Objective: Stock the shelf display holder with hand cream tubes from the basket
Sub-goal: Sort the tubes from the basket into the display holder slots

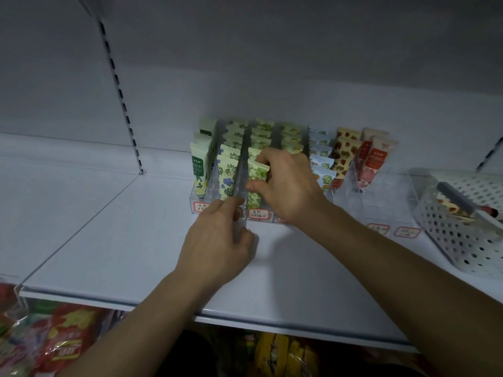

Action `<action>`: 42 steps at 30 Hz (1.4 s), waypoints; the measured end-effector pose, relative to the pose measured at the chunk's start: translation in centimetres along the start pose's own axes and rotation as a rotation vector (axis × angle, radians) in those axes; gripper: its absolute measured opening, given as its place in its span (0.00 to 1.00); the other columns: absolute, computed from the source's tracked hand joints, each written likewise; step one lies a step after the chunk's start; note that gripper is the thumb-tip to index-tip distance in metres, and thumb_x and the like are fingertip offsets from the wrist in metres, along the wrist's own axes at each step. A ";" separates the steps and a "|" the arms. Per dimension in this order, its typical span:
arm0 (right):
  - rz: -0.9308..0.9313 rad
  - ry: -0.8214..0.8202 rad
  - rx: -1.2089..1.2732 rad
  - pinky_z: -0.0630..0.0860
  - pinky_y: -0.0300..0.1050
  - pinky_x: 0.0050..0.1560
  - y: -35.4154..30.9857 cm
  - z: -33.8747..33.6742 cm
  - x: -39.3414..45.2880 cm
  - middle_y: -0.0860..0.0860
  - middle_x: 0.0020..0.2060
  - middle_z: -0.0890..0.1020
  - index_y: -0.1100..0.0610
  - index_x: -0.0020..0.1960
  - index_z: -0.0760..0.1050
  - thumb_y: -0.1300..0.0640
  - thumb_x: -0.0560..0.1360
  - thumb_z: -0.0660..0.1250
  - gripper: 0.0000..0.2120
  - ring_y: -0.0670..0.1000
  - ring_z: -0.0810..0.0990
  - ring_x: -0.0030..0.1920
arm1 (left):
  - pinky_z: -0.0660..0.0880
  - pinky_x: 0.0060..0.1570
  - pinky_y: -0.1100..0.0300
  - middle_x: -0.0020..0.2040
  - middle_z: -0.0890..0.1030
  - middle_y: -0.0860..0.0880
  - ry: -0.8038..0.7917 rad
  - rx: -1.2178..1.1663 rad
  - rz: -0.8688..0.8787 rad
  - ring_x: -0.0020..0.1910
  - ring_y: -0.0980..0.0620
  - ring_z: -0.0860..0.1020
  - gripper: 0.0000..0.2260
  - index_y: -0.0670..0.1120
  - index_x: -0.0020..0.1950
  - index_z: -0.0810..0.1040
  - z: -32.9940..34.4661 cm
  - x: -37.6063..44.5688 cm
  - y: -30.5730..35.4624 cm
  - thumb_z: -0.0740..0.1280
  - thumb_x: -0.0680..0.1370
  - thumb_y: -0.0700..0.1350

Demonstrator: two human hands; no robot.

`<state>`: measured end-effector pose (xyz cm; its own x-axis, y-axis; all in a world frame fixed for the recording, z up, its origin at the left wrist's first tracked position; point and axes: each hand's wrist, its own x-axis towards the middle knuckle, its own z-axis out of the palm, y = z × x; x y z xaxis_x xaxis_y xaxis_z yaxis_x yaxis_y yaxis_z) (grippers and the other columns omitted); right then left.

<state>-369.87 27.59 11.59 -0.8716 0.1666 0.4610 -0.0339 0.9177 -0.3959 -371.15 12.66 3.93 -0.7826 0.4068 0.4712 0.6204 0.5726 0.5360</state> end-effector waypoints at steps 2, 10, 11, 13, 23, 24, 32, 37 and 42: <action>-0.002 0.014 0.015 0.74 0.44 0.44 -0.1 0.0 -0.4 0.55 0.45 0.82 0.57 0.62 0.75 0.52 0.73 0.77 0.22 0.55 0.82 0.46 | 0.71 0.46 0.58 0.56 0.78 0.51 -0.007 0.014 0.008 0.54 0.48 0.76 0.24 0.50 0.70 0.73 0.0 0.0 0.1 0.68 0.74 0.46; -0.026 0.040 0.064 0.79 0.50 0.39 1.1 -1.8 -2.6 0.51 0.39 0.79 0.51 0.58 0.66 0.51 0.75 0.75 0.20 0.49 0.80 0.37 | 0.74 0.45 0.54 0.54 0.79 0.50 -0.045 0.080 0.086 0.51 0.47 0.77 0.18 0.50 0.64 0.75 -0.7 -0.8 0.6 0.66 0.74 0.47; -0.020 0.054 0.069 0.79 0.47 0.38 1.6 -2.4 -2.9 0.50 0.39 0.79 0.51 0.57 0.66 0.51 0.75 0.74 0.19 0.48 0.79 0.37 | 0.74 0.44 0.55 0.52 0.79 0.51 -0.064 0.094 0.109 0.50 0.47 0.77 0.15 0.51 0.60 0.77 -0.7 -0.7 0.7 0.66 0.74 0.48; -0.023 0.061 0.082 0.76 0.41 0.36 2.7 -4.0 -3.6 0.47 0.38 0.80 0.50 0.56 0.69 0.51 0.76 0.74 0.16 0.43 0.78 0.35 | 0.76 0.44 0.56 0.50 0.80 0.52 -0.131 0.130 0.178 0.49 0.49 0.77 0.10 0.51 0.54 0.79 -0.8 -0.5 1.1 0.66 0.74 0.49; -0.022 0.125 -0.250 0.72 0.31 0.41 10.1 -14.9 -7.4 0.43 0.41 0.81 0.51 0.53 0.78 0.55 0.75 0.72 0.07 0.42 0.77 0.36 | 0.78 0.43 0.51 0.46 0.80 0.53 -0.331 0.099 0.548 0.46 0.50 0.78 0.10 0.52 0.51 0.78 3.0 4.1 10.9 0.61 0.74 0.50; 0.011 0.110 -0.282 0.75 0.35 0.43 11.1 -16.1 -8.0 0.42 0.42 0.81 0.50 0.54 0.77 0.54 0.76 0.71 0.07 0.42 0.78 0.37 | 0.78 0.44 0.52 0.48 0.81 0.53 -0.322 0.092 0.588 0.47 0.51 0.79 0.09 0.51 0.52 0.79 3.6 4.6 12.1 0.62 0.75 0.49; 0.281 0.022 -0.451 0.78 0.44 0.45 19.4 -23.8 -12.2 0.39 0.41 0.81 0.44 0.49 0.76 0.51 0.77 0.71 0.04 0.40 0.80 0.39 | 0.79 0.42 0.55 0.43 0.78 0.62 -0.295 -0.156 0.741 0.41 0.59 0.80 0.07 0.53 0.50 0.81 8.3 8.0 20.3 0.65 0.76 0.46; 0.424 0.012 -0.463 0.78 0.45 0.47 23.6 -26.4 -13.8 0.43 0.44 0.83 0.46 0.49 0.77 0.54 0.77 0.70 0.03 0.43 0.80 0.42 | 0.78 0.42 0.57 0.41 0.81 0.56 -0.244 -0.312 0.777 0.39 0.57 0.78 0.09 0.48 0.48 0.83 12.0 10.0 24.4 0.64 0.74 0.46; 0.589 -0.089 -0.358 0.74 0.38 0.44 26.7 -26.0 -14.5 0.46 0.50 0.84 0.48 0.55 0.79 0.53 0.78 0.69 0.07 0.46 0.81 0.46 | 0.79 0.42 0.55 0.37 0.80 0.58 -0.421 -0.318 0.659 0.39 0.55 0.78 0.04 0.52 0.49 0.81 15.3 11.2 27.4 0.68 0.76 0.46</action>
<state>-345.39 59.02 14.99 -0.7324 0.6575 0.1765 0.6075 0.7483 -0.2666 -363.73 43.81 13.14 -0.1699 0.8551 0.4899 0.8927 -0.0771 0.4441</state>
